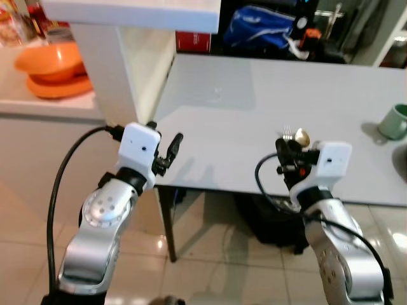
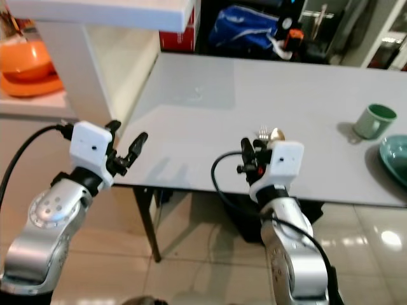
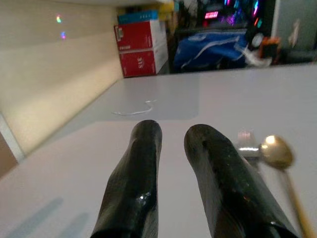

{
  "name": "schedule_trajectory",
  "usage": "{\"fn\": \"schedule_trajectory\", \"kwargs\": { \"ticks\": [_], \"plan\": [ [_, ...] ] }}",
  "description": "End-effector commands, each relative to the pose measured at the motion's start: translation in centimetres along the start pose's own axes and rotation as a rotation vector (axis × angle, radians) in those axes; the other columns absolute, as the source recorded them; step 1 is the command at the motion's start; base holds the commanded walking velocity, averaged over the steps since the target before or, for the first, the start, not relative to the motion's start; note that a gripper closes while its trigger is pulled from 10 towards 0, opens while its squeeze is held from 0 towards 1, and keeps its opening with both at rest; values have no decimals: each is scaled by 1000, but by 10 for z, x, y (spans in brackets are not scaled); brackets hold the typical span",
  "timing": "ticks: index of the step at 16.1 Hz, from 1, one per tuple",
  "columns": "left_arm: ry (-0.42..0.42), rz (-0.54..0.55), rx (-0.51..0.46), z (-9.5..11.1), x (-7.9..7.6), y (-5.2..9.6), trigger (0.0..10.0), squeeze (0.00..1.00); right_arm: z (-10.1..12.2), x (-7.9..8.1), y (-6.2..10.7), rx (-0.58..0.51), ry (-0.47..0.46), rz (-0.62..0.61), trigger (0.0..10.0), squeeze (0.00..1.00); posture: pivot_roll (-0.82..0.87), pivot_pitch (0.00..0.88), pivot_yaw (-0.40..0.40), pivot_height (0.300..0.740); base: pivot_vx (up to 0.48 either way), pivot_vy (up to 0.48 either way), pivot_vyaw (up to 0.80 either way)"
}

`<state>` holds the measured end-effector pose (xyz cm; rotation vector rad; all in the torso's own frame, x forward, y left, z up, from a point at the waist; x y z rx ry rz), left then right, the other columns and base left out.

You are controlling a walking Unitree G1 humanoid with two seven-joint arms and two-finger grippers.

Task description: Setting the table

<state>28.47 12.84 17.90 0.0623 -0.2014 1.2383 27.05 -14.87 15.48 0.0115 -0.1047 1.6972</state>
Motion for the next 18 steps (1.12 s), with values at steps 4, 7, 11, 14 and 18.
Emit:
{"fn": "schedule_trajectory", "kwargs": {
  "ticks": [4, 7, 11, 14, 18],
  "plan": [
    [9, 57, 8, 0, 9, -4, 10000, 0, 0, -3, 3, -21, 5, -22, 10000, 0, 30, 4, 6, 740, 0, 480, 0],
    [55, 42, -1, 3, 5, -5, 10000, 1000, 5, 2, -3, -46, -27, 0, 10000, 1000, 34, 8, -3, 740, 0, 480, 0],
    [15, 86, 13, -2, 9, -4, 10000, 1000, 3, 2, -11, -33, 16, 8, 10000, 1000, 40, 10, -13, 740, 0, 480, 0],
    [34, 128, 25, -9, 14, -2, 10000, 0, -2, 1, -14, -24, 36, 33, 10000, 1000, 46, 10, -22, 740, 0, 480, 0],
    [91, 152, 51, -34, 21, -3, 10000, 0, -27, -4, -12, -8, 46, 37, 10000, 1000, 54, 7, -39, 740, 0, 480, 0]
  ]
}}
Point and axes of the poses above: a point about 5 cm out from each wrist's last joint towards the gripper, its own y axis pointing back from the gripper into the wrist, its own z axis along the axis of the wrist's last joint, x = y × z, the point moved 2 cm from there along -y, pointing out of the wrist towards the gripper, and after that the axes turned 2 degrees about y, right-handed, at the moved point
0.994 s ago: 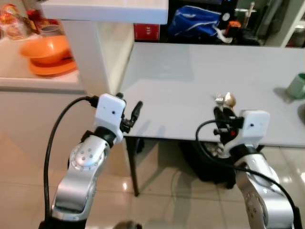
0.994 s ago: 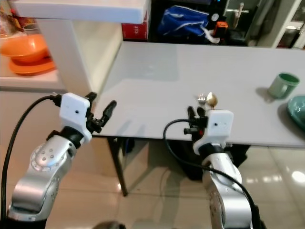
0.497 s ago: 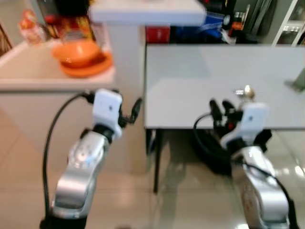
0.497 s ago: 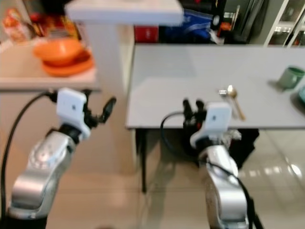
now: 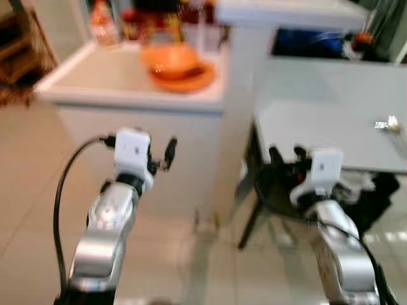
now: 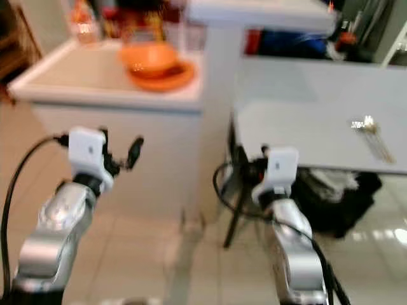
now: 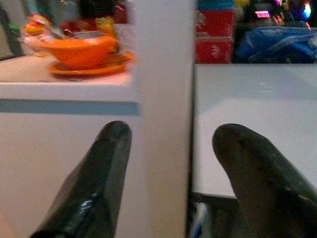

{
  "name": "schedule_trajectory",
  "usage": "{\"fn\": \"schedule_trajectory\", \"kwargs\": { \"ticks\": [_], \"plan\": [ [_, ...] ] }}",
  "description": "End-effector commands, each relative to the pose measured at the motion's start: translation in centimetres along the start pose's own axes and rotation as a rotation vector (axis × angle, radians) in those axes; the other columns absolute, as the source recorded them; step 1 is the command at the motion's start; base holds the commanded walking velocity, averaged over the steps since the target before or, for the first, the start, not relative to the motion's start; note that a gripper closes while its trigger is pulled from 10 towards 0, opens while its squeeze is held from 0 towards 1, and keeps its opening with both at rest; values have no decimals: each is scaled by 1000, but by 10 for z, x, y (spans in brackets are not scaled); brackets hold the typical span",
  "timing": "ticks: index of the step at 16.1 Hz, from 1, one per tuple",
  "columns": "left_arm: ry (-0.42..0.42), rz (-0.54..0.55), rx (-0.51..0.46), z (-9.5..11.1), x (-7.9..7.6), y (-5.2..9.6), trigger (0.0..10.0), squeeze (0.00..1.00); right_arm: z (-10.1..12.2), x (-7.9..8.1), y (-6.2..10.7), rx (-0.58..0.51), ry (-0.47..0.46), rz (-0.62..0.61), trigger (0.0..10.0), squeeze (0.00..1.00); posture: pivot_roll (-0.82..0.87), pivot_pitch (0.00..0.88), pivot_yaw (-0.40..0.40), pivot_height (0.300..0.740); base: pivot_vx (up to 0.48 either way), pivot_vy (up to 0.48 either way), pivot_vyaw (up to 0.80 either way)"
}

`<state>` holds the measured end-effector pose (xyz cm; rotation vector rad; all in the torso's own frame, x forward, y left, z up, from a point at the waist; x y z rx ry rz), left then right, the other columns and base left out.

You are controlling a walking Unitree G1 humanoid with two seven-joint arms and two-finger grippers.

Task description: Setting the table

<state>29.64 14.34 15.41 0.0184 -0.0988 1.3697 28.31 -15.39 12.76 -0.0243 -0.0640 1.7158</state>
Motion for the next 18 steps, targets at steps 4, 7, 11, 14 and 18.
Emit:
{"fn": "schedule_trajectory", "kwargs": {
  "ticks": [4, 7, 11, 14, 18],
  "plan": [
    [6, 10, 40, -41, 10, 4, 10000, 0, -37, -5, -3, 22, -25, 8, 10000, 1000, 69, 9, -39, 740, 0, 480, 0],
    [3, -31, -4, -38, 3, 12, 10000, 0, -25, -6, -11, -8, 38, -4, 10000, 1000, 76, 12, -57, 740, 0, 105, 0],
    [-20, -28, -31, -43, 3, 12, 10000, 0, -51, -13, -16, 38, 66, -60, 10000, 0, 85, 7, -75, 740, 83, 0, 0],
    [-31, -31, -40, -41, 4, 10, 10000, 0, -43, -11, -21, 5, 63, -53, 10000, 0, 85, 5, -72, 740, 382, 0, 0],
    [-43, -47, -48, -40, 6, 0, 10000, 0, -29, -14, -34, -68, 45, -58, 10000, 0, 87, 0, -67, 740, 401, 0, 0]
  ]
}}
Point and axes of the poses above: a point about 5 cm out from each wrist's last joint towards the gripper, its own y axis pointing back from the gripper into the wrist, its own z axis along the axis of the wrist's last joint, x = y × z, the point moved 2 cm from there along -y, pointing out of the wrist towards the gripper, and after that the axes turned 2 degrees about y, right-handed, at the moved point
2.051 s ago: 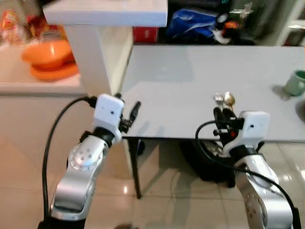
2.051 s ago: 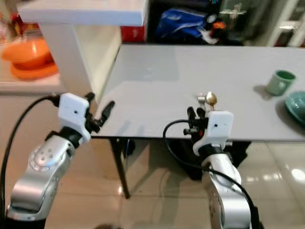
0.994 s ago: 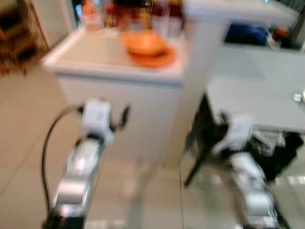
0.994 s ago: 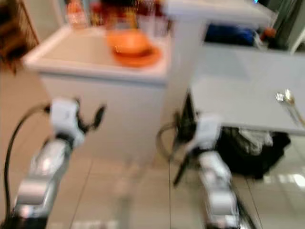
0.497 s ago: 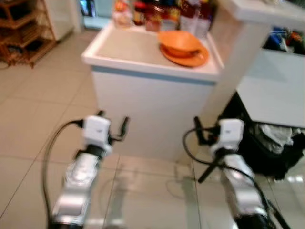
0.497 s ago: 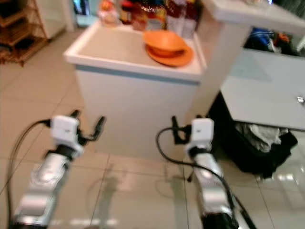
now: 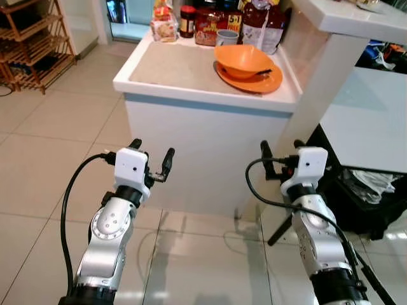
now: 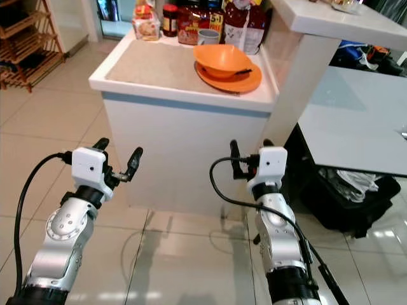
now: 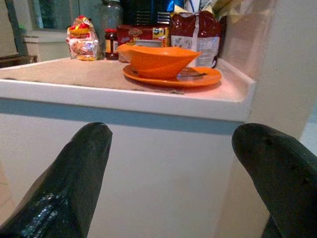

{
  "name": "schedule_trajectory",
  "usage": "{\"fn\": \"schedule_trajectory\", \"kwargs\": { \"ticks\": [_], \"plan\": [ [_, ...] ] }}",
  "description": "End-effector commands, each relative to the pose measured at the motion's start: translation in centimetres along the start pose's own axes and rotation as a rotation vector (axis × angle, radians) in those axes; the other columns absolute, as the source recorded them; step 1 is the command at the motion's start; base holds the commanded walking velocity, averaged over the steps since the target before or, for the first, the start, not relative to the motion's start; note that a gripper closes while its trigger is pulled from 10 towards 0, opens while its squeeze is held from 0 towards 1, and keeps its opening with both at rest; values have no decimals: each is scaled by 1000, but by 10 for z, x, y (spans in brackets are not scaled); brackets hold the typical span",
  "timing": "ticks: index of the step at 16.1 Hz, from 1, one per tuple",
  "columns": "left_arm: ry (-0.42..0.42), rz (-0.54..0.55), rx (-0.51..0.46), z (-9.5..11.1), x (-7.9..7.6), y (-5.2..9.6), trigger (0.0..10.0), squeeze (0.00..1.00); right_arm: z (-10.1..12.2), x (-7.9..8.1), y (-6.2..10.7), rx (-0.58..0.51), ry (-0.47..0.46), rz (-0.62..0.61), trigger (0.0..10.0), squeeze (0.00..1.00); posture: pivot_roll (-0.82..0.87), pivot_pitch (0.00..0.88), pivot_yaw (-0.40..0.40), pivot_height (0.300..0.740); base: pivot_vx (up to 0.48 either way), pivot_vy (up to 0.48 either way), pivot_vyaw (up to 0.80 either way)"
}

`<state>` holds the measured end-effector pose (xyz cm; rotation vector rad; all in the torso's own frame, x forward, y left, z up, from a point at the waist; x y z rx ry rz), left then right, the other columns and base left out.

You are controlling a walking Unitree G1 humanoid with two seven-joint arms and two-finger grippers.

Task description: Setting the table

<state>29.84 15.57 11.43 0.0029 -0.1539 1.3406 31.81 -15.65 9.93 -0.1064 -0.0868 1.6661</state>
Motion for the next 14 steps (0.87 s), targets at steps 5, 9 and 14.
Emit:
{"fn": "schedule_trajectory", "kwargs": {
  "ticks": [5, 9, 14],
  "plan": [
    [-26, -62, -30, 9, -4, -15, 10000, 0, 18, -5, -12, -67, -3, -5, 10000, 0, 77, 0, -38, 740, 406, 0, 0],
    [-25, -80, -52, 16, -3, -26, 10000, 0, 26, -10, -13, -103, -21, -30, 10000, 0, 70, 0, -22, 740, 407, 0, 0],
    [-44, -68, -100, 32, 10, -30, 10000, 0, 53, -1, -16, -191, -99, 58, 10000, 0, 67, 0, -15, 740, 405, 0, 0]
  ]
}}
Point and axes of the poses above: a point about 5 cm out from each wrist's last joint towards the gripper, its own y axis pointing back from the gripper into the wrist, its own z axis along the axis of the wrist's last joint, x = y × z, the point moved 2 cm from there along -y, pointing out of the wrist towards the gripper, and after that the axes turned 2 degrees about y, right-handed, at the moved point
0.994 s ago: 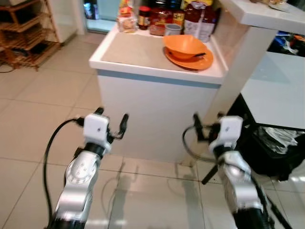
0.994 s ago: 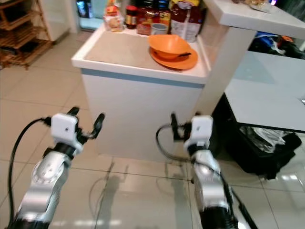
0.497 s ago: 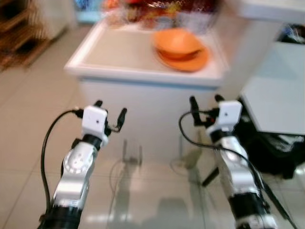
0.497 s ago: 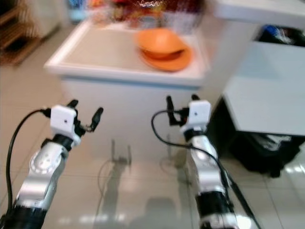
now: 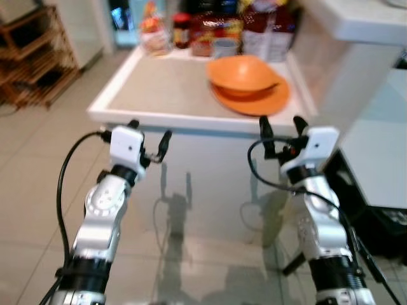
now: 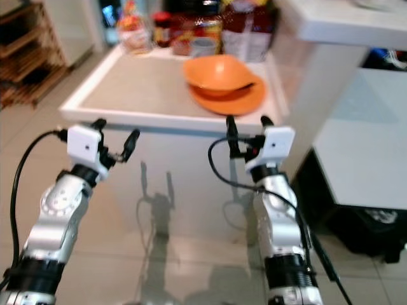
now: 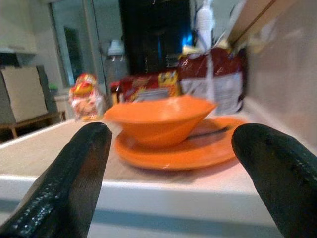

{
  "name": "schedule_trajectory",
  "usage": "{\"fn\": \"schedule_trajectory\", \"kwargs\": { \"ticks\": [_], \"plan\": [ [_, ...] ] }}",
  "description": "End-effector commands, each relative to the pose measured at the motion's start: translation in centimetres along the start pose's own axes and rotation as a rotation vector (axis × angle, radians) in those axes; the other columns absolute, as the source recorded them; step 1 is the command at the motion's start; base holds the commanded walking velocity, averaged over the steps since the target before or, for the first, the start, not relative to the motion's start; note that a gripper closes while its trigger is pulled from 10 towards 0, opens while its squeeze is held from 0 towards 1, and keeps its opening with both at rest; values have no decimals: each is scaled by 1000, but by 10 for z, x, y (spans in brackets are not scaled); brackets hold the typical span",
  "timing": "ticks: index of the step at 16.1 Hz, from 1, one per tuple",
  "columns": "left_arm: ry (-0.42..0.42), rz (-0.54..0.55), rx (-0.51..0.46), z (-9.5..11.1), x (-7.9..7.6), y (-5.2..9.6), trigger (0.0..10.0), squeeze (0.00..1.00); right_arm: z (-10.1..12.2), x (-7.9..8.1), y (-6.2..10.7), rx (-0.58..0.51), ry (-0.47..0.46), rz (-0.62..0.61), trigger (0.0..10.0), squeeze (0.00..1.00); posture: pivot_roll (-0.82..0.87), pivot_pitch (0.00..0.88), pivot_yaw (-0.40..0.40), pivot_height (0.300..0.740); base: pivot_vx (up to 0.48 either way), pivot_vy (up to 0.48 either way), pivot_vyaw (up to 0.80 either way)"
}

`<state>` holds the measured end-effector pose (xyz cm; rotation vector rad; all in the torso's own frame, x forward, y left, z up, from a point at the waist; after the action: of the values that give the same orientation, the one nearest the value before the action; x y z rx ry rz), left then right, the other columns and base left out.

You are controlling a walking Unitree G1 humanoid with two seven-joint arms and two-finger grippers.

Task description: Setting the table

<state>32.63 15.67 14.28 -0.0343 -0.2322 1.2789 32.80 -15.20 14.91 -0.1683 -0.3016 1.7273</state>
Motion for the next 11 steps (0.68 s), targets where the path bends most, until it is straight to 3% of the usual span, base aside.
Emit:
{"fn": "schedule_trajectory", "kwargs": {
  "ticks": [1, 7, 9, 10, 11],
  "plan": [
    [-13, -14, -27, 8, 1, -1, 10000, 0, 9, -3, -2, -23, -7, -5, 10000, 0, 67, 0, -15, 740, 405, 0, 0],
    [-22, -57, -54, 17, -4, -7, 10000, 0, 26, -15, -21, 43, 4, -51, 10000, 0, 65, 0, -8, 740, 406, 0, 0],
    [-30, -72, -61, 21, -6, -9, 10000, 0, 27, -19, -28, 114, 1, -56, 10000, 0, 66, 0, -9, 740, 405, 0, 0],
    [-32, -75, -67, 23, -6, -10, 10000, 0, 34, -19, -33, 106, -31, -52, 10000, 1000, 66, 0, -10, 740, 401, 0, 0],
    [-32, -76, -69, 24, -6, -11, 10000, 0, 36, -19, -34, 100, -38, -51, 10000, 1000, 66, 0, -10, 740, 401, 0, 0]
  ]
}}
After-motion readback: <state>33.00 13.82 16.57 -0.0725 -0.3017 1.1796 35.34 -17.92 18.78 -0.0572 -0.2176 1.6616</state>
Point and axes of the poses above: a point about 5 cm out from each wrist's last joint towards the gripper, its own y axis pointing back from the gripper into the wrist, its own z axis along the axis of the wrist's last joint, x = y × z, the point moved 2 cm from there along -y, pointing out of the wrist towards the gripper, and after that the axes turned 2 degrees about y, right-handed, at the moved point
